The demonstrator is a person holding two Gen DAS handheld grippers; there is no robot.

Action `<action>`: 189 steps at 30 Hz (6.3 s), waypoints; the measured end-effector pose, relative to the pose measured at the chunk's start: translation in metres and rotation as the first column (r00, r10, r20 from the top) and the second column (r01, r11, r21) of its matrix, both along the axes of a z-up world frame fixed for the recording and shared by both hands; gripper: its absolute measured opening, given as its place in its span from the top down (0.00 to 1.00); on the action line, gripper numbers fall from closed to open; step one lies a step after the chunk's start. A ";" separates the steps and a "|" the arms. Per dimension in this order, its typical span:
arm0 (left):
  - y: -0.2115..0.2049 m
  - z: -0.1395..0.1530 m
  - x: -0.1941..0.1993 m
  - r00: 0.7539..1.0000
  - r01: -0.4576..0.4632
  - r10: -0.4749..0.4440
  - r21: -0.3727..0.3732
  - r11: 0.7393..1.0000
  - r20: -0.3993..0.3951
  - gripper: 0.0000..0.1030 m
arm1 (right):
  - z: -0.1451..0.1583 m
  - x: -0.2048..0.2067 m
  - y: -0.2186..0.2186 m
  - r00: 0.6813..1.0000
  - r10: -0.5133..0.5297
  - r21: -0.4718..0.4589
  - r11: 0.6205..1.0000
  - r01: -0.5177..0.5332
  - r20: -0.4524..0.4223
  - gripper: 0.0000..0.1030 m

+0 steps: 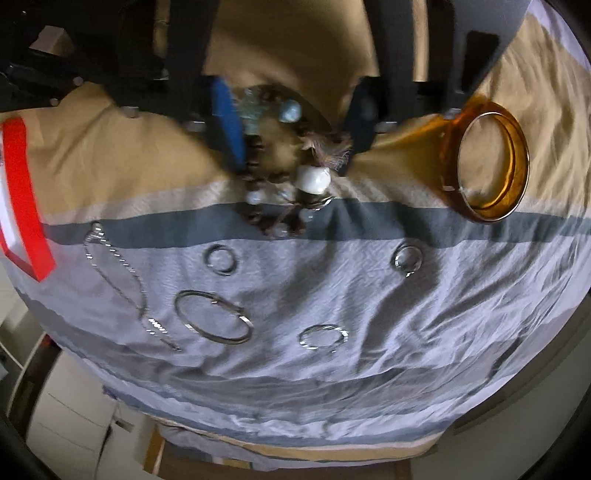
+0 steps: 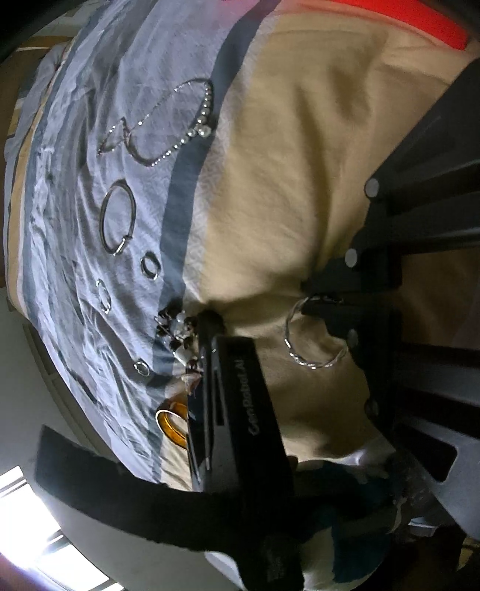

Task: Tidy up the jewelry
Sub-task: 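Grasp the beaded bracelet with left tool while right tool grasps the twisted silver hoop, then carry bracelet and hoop into the red box and open both tools, then withdraw both open tools from the box back over the jewelry, then grasp the amber bangle with left tool while right tool grasps the small silver ring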

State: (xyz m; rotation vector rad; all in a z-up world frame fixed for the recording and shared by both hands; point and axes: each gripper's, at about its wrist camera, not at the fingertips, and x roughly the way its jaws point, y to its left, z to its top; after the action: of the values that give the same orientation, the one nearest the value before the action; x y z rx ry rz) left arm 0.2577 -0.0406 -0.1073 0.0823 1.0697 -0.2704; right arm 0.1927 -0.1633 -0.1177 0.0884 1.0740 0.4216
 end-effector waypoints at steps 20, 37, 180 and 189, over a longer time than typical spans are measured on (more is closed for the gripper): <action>-0.005 0.107 -0.087 0.987 0.043 -0.030 -0.083 0.996 0.157 0.89 | 0.090 -0.079 -0.041 0.974 -0.128 0.074 0.991 0.115 0.189 0.96; -0.097 0.182 -0.176 0.938 0.227 -0.204 -0.050 0.973 0.279 0.89 | 0.150 -0.178 -0.156 0.869 -0.357 0.135 0.934 0.331 0.341 0.96; 0.107 0.063 -0.116 0.955 -0.212 0.211 -0.020 0.977 0.208 0.34 | 0.093 -0.043 -0.046 0.959 -0.131 -0.059 0.987 0.150 0.253 0.55; 0.149 0.043 -0.048 0.926 -0.337 0.339 -0.044 0.940 0.164 0.37 | 0.061 0.020 -0.015 0.972 -0.078 -0.035 0.996 0.088 0.220 0.55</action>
State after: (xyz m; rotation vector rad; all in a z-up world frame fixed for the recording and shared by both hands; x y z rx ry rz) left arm 0.2092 0.1082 -0.0642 -0.0922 0.8943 0.0418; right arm 0.2127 -0.1782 -0.0563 0.0453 0.8593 0.3237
